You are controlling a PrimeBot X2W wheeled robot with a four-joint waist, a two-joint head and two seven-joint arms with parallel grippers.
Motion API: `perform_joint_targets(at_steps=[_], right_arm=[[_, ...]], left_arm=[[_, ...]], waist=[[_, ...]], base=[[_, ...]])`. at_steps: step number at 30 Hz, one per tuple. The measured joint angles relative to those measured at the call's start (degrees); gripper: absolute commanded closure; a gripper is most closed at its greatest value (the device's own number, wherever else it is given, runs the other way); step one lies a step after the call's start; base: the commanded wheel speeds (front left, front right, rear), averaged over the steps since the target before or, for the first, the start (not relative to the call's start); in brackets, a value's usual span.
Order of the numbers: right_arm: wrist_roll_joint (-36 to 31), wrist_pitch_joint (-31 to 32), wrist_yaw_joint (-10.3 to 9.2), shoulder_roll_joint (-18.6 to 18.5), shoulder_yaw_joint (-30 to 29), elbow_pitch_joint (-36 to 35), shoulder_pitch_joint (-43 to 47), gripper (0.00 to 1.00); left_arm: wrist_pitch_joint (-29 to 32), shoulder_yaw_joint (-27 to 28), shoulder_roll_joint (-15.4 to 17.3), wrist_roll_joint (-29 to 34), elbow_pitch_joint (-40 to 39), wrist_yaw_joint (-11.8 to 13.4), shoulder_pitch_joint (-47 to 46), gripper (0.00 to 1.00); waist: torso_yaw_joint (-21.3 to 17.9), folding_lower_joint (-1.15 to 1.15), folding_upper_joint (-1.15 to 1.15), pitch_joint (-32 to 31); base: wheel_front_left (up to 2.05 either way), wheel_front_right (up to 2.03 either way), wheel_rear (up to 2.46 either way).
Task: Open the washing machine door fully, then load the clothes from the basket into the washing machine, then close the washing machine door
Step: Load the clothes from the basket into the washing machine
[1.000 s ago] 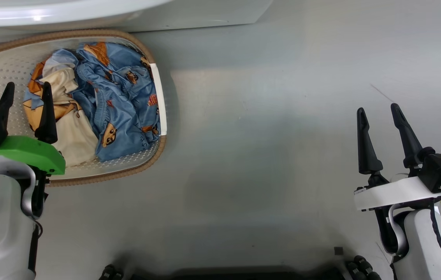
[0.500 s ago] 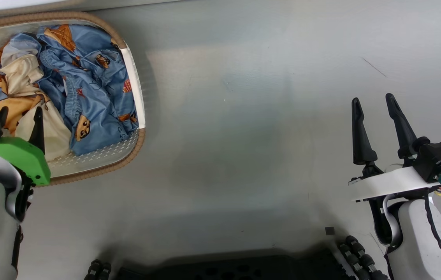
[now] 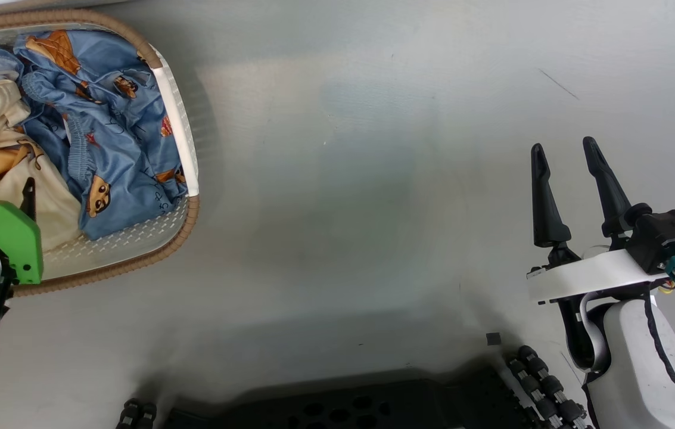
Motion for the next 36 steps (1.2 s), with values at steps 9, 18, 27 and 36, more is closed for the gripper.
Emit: perform_joint_targets(at_steps=[9,18,27,36], right_arm=[[0.0,0.0,-0.01,0.1,0.2,-0.4,0.0,0.0],[0.2,0.0,-0.01,0.2,0.2,-0.7,0.0,0.0],[0.2,0.0,-0.02,0.3,0.1,-2.0,0.0,0.0],[0.2,0.0,-0.03,0.4,-0.3,-2.7,0.1,0.0]], left_arm=[[2.6,-1.8,1.9,2.9,2.8,-0.1,-2.8,0.0],[3.3,-2.8,2.5,4.3,5.1,0.5,-5.0,0.0],[4.0,-2.7,2.6,4.2,7.5,0.5,-6.4,0.0],[3.9,-3.2,2.6,4.3,9.2,0.5,-8.6,0.0]], waist=[[-0.7,0.0,0.0,1.1],[-1.3,0.0,0.0,2.0],[-2.3,0.0,0.0,2.3],[-2.9,0.0,0.0,2.6]], base=[[0.0,0.0,0.0],[0.0,0.0,0.0],[0.0,0.0,0.0],[0.0,0.0,0.0]])
